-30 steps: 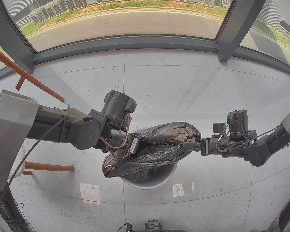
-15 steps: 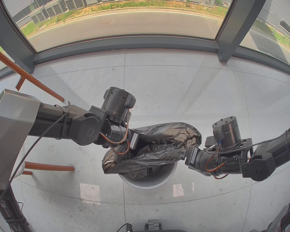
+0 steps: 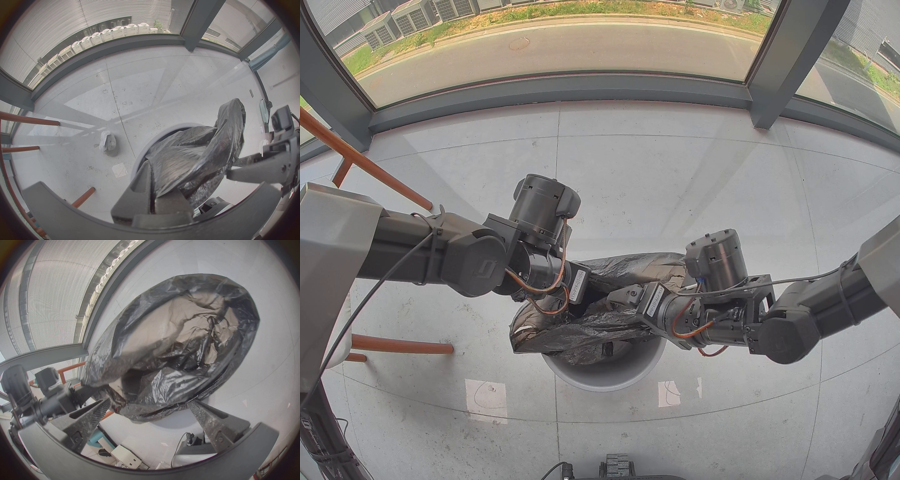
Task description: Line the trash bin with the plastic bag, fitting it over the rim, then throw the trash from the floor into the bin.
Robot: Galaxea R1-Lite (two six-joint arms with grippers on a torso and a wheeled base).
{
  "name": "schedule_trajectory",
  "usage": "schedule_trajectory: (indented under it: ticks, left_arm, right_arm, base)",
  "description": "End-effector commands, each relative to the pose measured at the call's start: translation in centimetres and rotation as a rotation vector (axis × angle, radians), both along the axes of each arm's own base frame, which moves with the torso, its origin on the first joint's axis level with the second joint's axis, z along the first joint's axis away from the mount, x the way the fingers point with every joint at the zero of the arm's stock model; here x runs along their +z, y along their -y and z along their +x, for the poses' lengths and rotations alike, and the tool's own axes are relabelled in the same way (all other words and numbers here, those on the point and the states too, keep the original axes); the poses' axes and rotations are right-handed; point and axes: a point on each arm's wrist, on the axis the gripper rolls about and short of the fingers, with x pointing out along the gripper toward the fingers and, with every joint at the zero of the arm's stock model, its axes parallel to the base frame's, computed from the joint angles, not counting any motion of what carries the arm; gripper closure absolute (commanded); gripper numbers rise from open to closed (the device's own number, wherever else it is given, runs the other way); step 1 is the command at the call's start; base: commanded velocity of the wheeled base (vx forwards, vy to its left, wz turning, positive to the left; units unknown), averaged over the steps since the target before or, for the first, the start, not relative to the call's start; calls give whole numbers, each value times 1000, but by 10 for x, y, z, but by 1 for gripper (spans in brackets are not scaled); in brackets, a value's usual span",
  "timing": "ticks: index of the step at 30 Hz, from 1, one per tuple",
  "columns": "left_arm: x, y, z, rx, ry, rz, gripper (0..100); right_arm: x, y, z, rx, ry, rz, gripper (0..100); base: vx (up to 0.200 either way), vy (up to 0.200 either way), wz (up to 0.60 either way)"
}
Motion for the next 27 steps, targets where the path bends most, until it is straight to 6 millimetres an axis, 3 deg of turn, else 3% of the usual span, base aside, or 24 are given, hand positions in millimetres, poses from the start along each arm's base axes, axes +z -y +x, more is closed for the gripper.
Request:
schedule_trajectory:
  ticks: [1,12,20,23,27]
  left_arm:
    - [-1,1,0,-1,-2,1,100]
    - [-2,1,0,-1,-4,0,100]
    - [-2,-1,1,6,-3,3,100]
    - [-3,-10,8,33,-3,4,100]
    - [-12,-13,15,46,-17,17,100]
  right_arm:
    - [-21,-6,14,-29,-36,-43,100]
    - [-24,0,6,-33,-119,-118,100]
    - [-8,21,-36,12,-176,-175,100]
    - [-11,32,-49,16,-204,-196,100]
    - [-32,53,-73,22,-285,-269,100]
  base:
    - [0,0,0]
    - [0,0,0]
    - [0,0,0]
    - [0,0,0]
    - [0,0,0]
